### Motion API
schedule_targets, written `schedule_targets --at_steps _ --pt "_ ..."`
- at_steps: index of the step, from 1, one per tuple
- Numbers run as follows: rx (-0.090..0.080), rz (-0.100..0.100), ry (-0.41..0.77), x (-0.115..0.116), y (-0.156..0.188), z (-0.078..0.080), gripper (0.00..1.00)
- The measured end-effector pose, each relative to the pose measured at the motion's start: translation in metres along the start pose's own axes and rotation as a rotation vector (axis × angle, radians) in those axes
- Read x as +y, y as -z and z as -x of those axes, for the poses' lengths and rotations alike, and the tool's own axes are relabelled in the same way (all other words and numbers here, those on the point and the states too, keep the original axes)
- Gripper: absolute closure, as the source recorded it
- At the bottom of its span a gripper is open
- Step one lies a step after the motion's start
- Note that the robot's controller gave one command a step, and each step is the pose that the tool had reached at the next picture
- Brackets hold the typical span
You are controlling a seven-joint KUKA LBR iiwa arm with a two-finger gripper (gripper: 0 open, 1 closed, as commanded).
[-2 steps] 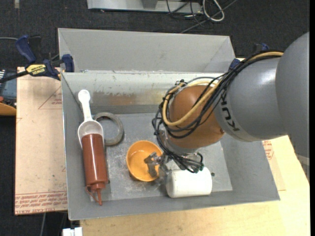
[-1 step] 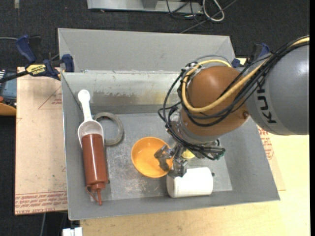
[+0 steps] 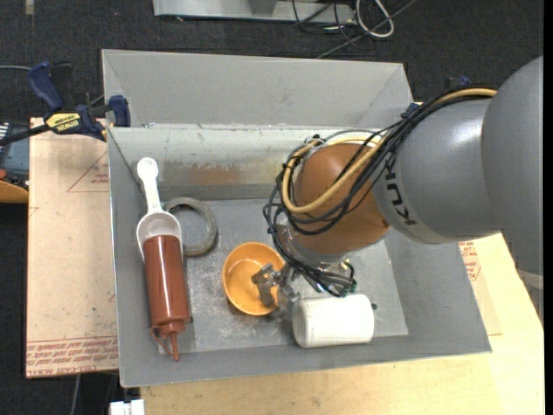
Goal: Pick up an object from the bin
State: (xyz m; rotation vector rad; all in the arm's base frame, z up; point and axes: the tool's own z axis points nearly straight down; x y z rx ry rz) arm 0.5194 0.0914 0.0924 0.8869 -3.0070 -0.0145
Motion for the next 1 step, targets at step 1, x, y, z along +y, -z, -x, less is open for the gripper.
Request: schedule_targets --at_steps 1 --pt "-0.011 -0.005 0.077 0.0118 0.103 0.0025 1.0"
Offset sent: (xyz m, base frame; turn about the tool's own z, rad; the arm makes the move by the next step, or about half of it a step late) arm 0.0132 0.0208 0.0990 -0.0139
